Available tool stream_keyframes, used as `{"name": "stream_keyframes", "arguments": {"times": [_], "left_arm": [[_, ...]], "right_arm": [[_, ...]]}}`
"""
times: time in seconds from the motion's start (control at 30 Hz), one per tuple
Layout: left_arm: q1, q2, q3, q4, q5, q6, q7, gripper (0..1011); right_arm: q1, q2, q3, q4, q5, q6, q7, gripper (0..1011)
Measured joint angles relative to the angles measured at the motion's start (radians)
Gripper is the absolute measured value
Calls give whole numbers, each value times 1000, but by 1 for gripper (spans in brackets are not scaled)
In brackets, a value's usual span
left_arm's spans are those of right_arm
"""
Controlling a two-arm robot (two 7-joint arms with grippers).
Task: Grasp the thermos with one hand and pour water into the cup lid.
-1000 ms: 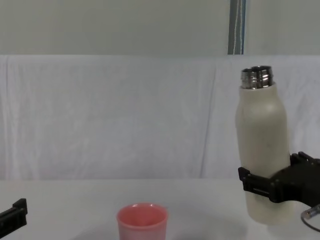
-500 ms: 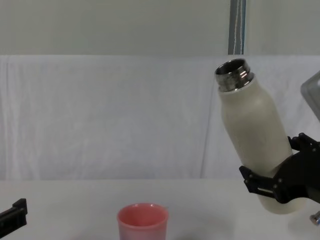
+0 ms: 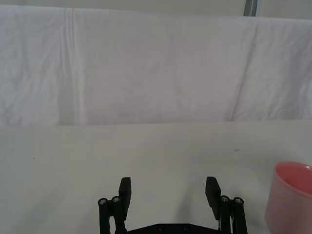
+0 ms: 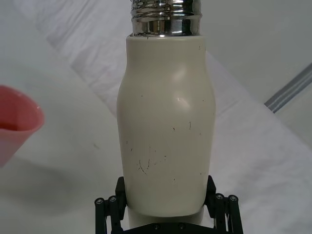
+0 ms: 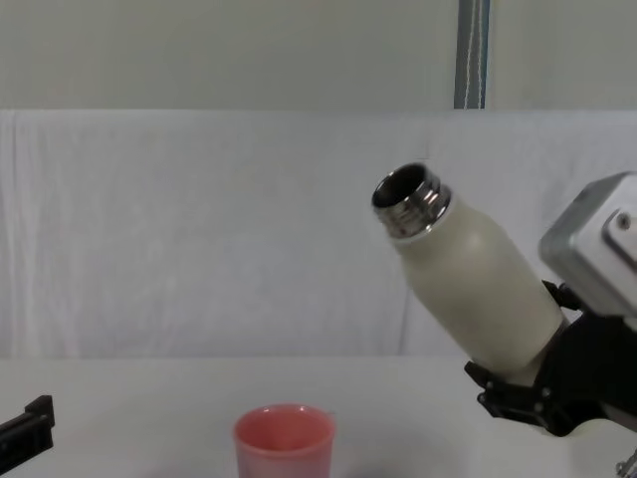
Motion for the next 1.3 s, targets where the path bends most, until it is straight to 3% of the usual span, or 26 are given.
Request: {"name": "stream_keyframes", "arguments": {"times": [0.3, 0.87, 1.3], "left_arm": [[0, 0, 0, 0, 0, 0, 0, 1001], [0, 0, 0, 0, 0, 0, 0, 1001], [0, 0, 0, 0, 0, 0, 0, 1001]], "right_arm": [[19, 9, -29, 15, -85, 8, -11, 950], [109, 27, -89, 86, -237, 16, -42, 950], [132, 32, -109, 120, -273, 18, -65, 950]]}}
